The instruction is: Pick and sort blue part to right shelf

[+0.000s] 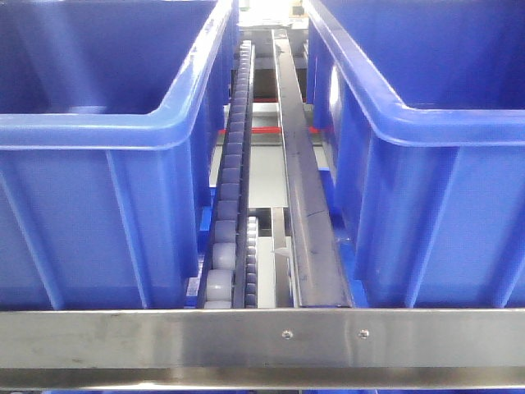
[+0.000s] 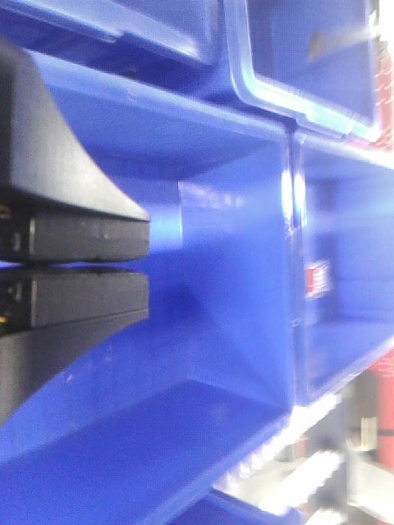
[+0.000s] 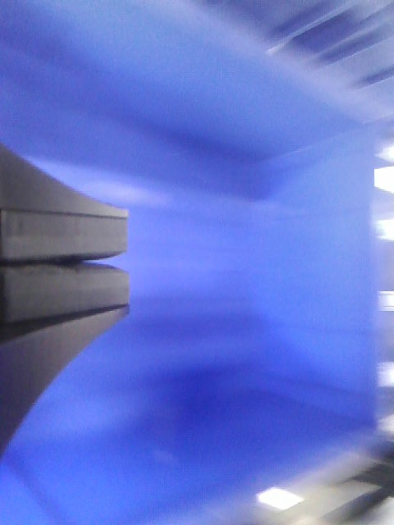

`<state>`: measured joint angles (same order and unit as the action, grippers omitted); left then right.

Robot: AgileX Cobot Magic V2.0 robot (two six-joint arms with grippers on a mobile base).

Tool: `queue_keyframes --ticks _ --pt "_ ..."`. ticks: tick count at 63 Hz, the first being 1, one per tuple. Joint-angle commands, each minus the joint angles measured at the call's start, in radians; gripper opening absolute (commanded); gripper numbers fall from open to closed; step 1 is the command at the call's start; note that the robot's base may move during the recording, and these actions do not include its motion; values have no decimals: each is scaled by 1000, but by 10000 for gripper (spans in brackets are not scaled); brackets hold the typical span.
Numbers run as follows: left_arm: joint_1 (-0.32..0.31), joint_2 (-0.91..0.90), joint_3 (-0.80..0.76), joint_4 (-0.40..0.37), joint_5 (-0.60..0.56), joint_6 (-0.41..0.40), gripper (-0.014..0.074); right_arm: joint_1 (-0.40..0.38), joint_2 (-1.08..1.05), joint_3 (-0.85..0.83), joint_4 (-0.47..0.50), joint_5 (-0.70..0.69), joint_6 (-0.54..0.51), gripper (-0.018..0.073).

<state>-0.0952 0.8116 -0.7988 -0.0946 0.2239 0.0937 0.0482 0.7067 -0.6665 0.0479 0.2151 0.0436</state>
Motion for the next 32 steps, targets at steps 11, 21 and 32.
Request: queue_keyframes --ticks 11,21,32 --pt "1 -212 187 -104 -166 -2 123 -7 -212 113 -30 -128 -5 57" --pt "1 -359 319 -112 -210 -2 123 -7 -360 223 -53 -101 -5 57" --pt "1 -497 388 -104 -131 -2 123 -7 -515 299 -53 -100 -5 57"
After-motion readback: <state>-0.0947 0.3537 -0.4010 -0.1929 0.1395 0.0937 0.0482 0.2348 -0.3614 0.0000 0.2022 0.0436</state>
